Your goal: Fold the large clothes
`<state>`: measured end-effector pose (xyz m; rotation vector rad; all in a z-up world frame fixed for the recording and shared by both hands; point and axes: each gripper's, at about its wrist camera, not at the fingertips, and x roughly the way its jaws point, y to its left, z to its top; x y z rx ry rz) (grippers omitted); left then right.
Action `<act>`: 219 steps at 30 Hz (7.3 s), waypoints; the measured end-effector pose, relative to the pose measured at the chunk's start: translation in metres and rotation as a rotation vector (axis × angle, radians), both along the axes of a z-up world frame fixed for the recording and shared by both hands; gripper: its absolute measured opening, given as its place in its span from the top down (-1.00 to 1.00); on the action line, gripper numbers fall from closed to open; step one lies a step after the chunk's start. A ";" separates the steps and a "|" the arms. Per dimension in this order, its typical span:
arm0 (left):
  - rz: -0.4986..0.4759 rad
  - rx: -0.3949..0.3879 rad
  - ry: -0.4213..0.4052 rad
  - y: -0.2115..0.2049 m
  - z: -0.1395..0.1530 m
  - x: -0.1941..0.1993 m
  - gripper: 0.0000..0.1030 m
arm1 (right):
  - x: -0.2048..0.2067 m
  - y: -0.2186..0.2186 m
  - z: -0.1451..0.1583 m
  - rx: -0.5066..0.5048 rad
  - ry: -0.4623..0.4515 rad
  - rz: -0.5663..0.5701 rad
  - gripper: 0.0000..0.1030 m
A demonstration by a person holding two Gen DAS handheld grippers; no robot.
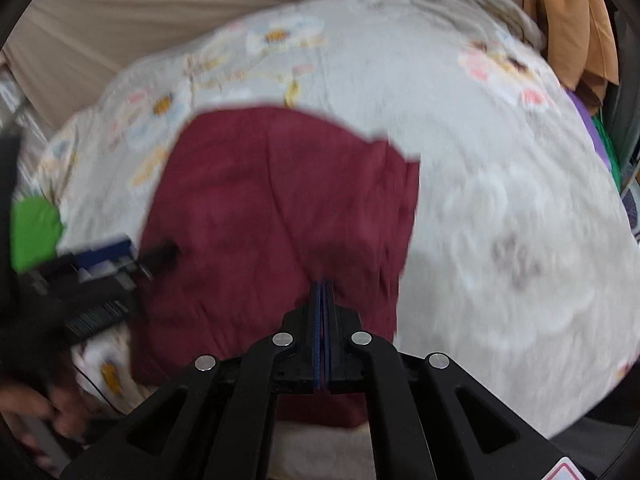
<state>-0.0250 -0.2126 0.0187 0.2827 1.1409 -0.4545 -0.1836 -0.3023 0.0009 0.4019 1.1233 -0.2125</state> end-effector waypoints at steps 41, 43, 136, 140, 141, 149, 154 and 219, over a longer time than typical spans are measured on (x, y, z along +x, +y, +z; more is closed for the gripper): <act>-0.069 -0.009 0.139 0.050 -0.059 -0.039 -0.52 | 0.041 -0.007 -0.026 -0.013 0.001 -0.119 1.00; -0.088 -0.015 0.132 0.048 -0.063 -0.039 -0.56 | 0.047 -0.015 -0.043 0.026 0.009 -0.119 1.00; 0.202 -0.012 0.029 0.268 -0.072 0.114 0.01 | 0.258 0.119 -0.055 -0.029 -0.052 0.253 1.00; 0.244 -0.148 0.015 0.274 -0.061 0.113 -0.07 | 0.258 0.122 -0.053 -0.045 -0.045 0.265 1.00; 0.250 -0.128 0.007 0.270 -0.066 0.117 -0.07 | 0.258 0.122 -0.054 -0.045 -0.042 0.262 1.00; 0.406 -0.141 0.011 0.304 -0.077 0.143 0.17 | 0.262 0.120 -0.065 -0.079 -0.011 0.251 1.00; 0.532 -0.085 0.050 0.328 -0.092 0.156 0.81 | 0.262 0.116 -0.082 -0.063 0.018 0.200 1.00; 0.329 -0.009 -0.146 0.238 -0.030 0.033 -0.19 | 0.106 0.209 -0.011 -0.229 -0.151 0.095 0.17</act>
